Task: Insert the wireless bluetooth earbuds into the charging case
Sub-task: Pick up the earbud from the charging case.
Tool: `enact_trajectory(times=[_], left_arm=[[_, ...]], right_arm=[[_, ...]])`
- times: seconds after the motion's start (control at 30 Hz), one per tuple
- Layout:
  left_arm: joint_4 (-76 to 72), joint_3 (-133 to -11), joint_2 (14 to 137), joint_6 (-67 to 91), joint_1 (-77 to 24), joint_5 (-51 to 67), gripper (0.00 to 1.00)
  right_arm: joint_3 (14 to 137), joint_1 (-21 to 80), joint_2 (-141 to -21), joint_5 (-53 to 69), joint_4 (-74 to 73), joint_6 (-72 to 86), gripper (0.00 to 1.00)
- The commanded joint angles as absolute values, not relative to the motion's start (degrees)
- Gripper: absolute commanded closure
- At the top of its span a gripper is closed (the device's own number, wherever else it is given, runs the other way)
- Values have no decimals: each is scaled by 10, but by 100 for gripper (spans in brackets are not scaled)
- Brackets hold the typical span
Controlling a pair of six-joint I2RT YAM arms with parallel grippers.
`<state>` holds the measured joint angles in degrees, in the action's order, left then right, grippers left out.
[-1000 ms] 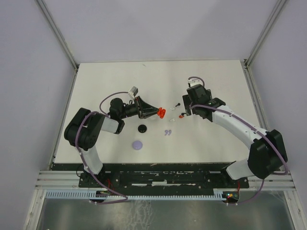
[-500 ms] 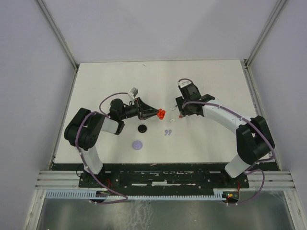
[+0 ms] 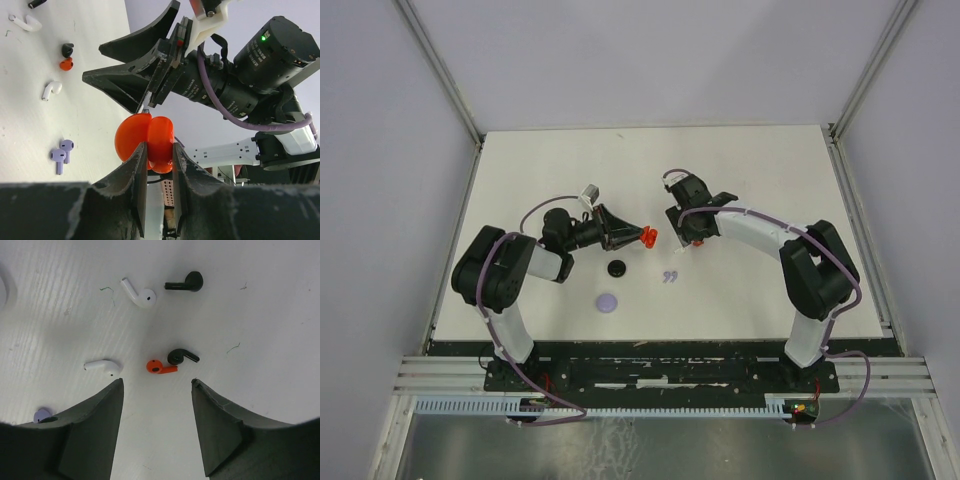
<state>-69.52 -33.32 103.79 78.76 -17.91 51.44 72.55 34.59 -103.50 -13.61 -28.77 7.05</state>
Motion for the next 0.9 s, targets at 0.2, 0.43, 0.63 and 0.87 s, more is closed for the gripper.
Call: enact_trajectory(times=[0.2, 0.43, 0.63, 0.87], left_arm=[[-757, -325, 1042, 791, -166, 535, 97], [-788, -321, 1054, 810, -160, 539, 97], [-792, -319, 1049, 813, -158, 540, 97], [-791, -315, 1044, 812, -155, 540, 97]], right_arm=[[741, 343, -1046, -137, -290, 78, 33], [724, 326, -1044, -63, -266, 105, 31], [719, 319, -1054, -38, -252, 124, 32], [708, 303, -1064, -16, -235, 142, 32]])
